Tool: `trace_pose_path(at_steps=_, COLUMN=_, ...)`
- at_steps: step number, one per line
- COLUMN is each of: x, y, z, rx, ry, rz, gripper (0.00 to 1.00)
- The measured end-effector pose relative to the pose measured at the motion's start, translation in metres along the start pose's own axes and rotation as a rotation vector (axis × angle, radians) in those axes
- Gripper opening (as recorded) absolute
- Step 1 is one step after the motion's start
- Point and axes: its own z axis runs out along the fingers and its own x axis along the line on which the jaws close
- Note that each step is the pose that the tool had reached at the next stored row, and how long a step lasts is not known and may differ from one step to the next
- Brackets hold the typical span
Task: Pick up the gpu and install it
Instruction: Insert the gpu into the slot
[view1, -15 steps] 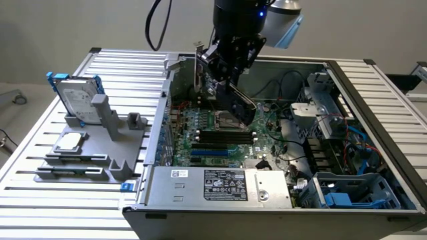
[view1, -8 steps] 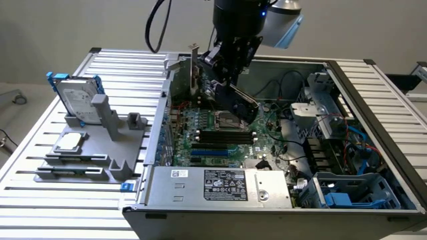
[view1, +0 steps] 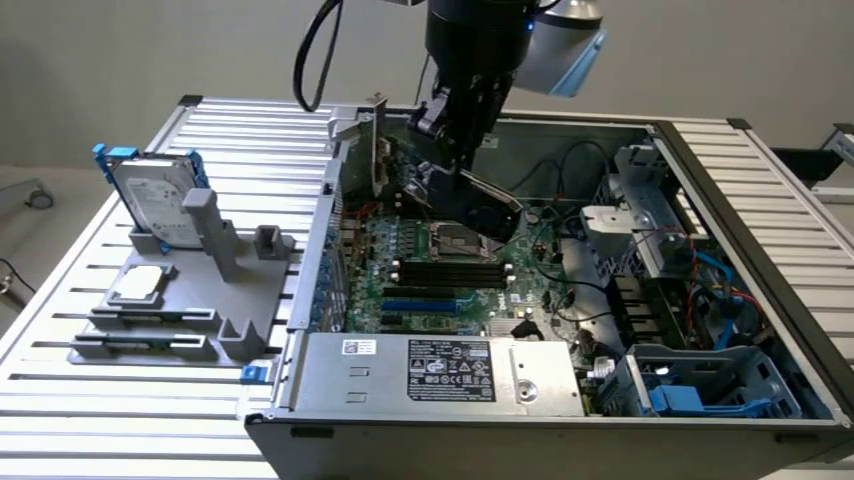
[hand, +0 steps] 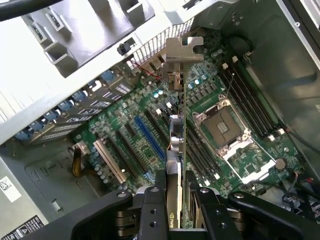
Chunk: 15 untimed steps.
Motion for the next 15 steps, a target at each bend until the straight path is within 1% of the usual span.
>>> trace_pose_path(at_steps=15, x=0.0, y=-0.0001, z=0.0017, rx=-0.0015, ry=0.0128, rz=-0.273, gripper=0.26)
